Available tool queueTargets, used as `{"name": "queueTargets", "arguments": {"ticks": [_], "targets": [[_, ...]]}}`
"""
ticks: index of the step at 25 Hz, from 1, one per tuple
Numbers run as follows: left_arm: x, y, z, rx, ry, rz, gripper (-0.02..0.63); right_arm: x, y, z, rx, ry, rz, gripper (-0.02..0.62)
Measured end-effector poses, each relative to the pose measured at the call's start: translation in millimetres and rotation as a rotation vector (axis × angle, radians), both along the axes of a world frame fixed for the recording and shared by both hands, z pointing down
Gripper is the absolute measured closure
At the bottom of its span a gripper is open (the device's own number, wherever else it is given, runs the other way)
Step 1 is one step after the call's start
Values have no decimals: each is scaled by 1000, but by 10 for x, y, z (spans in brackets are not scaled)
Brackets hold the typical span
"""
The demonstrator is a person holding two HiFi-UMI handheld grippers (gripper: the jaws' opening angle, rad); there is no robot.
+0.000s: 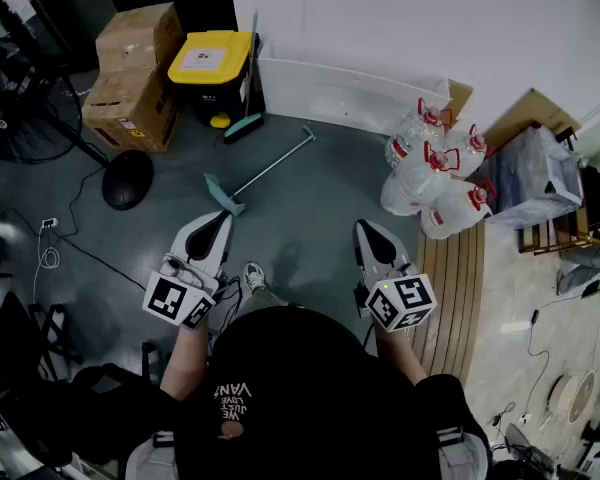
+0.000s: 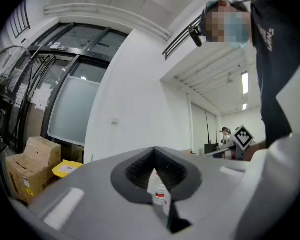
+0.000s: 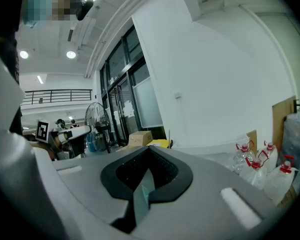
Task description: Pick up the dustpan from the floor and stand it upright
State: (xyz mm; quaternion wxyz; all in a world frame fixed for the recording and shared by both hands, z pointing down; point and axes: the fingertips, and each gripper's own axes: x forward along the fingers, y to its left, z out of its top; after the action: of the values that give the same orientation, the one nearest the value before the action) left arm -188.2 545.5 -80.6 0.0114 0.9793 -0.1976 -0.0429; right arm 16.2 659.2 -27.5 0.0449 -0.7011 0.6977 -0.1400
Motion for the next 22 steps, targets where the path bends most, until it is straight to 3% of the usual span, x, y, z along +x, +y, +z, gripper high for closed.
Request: {"name": "queueTargets", "arguments": {"ticks": [14,22], "targets": [[188,-7,240,-17,-52,25,554,60,-89,64,16,-19,-18,592],[447,-610,441,-51,-62,102,551,206,-749,129,26,-43,-5,588]]}}
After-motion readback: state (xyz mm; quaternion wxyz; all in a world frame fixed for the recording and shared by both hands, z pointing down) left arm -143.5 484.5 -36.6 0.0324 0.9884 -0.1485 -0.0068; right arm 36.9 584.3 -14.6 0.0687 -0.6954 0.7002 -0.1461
